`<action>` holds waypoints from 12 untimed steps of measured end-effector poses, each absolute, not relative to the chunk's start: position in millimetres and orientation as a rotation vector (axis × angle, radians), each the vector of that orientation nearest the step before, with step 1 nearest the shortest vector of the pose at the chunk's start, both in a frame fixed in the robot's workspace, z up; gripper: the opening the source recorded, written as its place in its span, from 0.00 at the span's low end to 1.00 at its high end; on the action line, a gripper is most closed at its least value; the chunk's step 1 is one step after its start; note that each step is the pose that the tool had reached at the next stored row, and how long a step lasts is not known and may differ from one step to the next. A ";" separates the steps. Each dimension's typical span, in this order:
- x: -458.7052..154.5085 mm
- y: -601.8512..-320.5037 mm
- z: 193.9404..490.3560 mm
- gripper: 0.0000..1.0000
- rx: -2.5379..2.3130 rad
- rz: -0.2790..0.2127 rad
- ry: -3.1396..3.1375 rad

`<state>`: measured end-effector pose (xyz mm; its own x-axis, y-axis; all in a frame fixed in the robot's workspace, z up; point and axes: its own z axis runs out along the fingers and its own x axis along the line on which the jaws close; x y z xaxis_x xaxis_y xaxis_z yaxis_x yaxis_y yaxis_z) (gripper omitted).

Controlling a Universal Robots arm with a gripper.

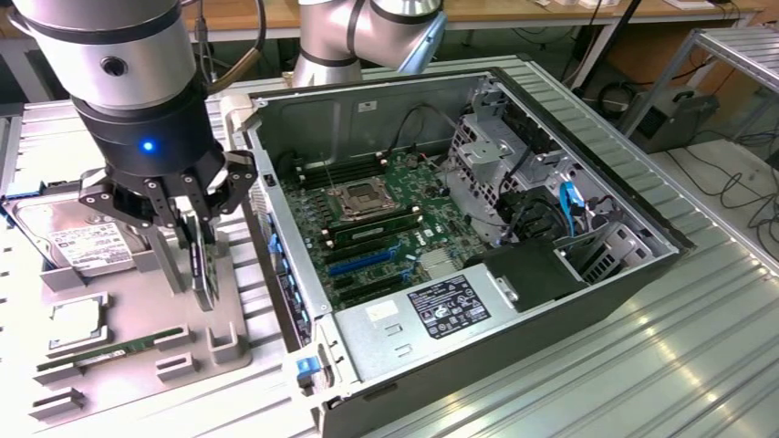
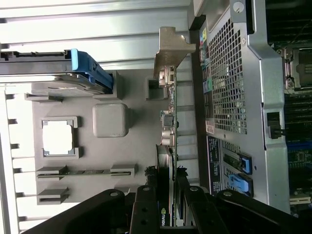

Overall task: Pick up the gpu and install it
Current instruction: 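Pick up the gpu and move the gpu toward the slot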

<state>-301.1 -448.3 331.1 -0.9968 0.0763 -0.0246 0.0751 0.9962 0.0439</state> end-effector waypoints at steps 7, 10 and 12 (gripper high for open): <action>-301.1 -446.7 332.9 0.26 0.118 0.066 3.112; -301.1 -446.5 333.8 0.26 0.118 0.067 3.112; -301.1 -446.4 334.7 0.26 0.118 0.066 3.113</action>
